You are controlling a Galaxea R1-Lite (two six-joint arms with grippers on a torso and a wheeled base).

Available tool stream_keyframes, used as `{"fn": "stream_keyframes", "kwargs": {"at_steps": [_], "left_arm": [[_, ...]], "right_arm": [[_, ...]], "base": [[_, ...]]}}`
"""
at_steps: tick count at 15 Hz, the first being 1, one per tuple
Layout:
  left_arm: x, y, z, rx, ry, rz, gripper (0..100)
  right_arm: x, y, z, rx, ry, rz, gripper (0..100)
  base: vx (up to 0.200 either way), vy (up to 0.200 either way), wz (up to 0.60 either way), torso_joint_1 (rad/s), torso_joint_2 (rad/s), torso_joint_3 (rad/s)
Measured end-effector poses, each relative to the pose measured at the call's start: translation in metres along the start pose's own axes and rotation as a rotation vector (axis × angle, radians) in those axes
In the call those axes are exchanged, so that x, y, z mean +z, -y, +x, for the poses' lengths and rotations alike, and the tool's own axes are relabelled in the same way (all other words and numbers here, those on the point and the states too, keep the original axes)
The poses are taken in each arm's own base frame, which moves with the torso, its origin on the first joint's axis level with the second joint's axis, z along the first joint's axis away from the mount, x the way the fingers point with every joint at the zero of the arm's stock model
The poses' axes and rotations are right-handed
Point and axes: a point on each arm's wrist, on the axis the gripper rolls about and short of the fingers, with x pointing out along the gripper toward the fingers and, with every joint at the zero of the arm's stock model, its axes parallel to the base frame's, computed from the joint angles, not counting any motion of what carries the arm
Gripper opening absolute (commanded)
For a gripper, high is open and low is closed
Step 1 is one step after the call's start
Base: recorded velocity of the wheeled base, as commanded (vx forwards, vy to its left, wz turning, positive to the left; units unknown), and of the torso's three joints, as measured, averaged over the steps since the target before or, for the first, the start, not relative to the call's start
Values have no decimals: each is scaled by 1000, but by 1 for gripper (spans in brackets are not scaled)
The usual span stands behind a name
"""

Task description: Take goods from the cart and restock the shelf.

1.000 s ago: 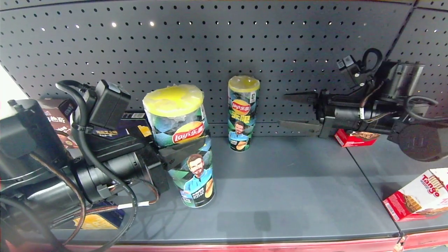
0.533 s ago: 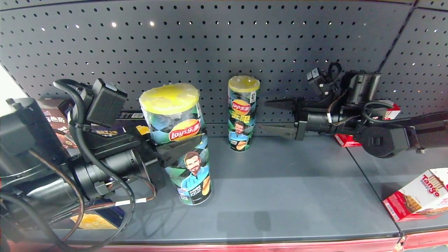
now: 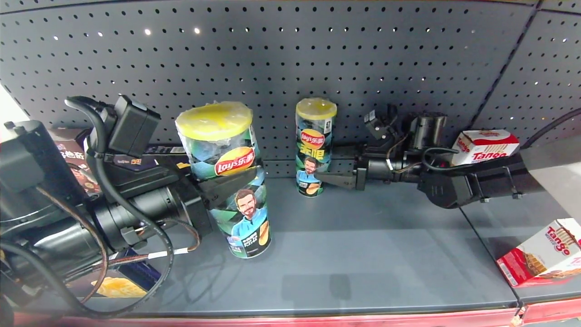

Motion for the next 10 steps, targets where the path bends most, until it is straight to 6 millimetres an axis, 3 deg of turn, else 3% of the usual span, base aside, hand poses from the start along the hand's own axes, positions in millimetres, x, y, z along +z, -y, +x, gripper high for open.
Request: {"fn": "stream_keyframes", "kwargs": {"at_steps": [10], "left_arm": [[-3,-3,3,6,1,1,0]], "right_arm": [[-15,-17,35,49,-5,22,100]], "base": [[0,0,0,0,0,0]]}}
